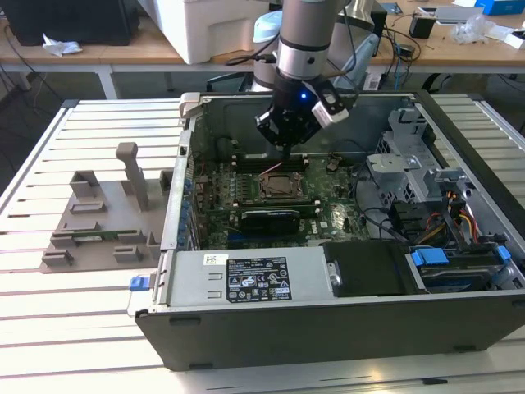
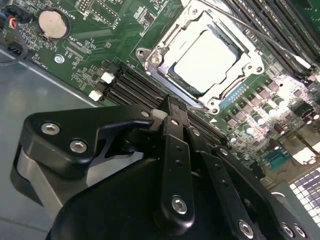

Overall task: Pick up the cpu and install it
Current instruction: 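Install the first cpu locking lever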

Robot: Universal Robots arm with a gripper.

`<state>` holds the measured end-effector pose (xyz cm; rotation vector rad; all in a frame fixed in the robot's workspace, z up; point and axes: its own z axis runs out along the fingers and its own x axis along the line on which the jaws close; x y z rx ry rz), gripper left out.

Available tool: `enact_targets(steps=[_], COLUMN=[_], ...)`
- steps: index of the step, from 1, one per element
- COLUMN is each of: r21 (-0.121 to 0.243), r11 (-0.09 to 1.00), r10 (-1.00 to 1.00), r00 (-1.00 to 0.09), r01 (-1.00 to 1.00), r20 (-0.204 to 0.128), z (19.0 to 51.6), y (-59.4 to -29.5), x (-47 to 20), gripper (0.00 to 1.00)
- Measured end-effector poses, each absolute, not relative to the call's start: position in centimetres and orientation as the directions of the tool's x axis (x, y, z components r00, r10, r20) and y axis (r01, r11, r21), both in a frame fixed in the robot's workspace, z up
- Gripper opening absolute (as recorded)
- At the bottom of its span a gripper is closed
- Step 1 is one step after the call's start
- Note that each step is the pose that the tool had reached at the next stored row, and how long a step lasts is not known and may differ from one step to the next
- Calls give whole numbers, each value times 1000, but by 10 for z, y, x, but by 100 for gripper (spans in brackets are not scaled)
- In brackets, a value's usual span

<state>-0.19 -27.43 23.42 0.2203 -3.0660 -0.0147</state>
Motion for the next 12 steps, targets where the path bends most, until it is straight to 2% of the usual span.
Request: enact_targets(steps=[3, 6, 12], r21=[19, 43, 44], r11=[992, 993, 995], r10=[-127, -113, -95], r00=[-990, -992, -993], r01=[-126, -111, -92], r20=[66, 63, 63], z=[233, 232, 227], y=[-274, -274, -274], x=[-3, -4, -5], gripper=[11, 11, 11])
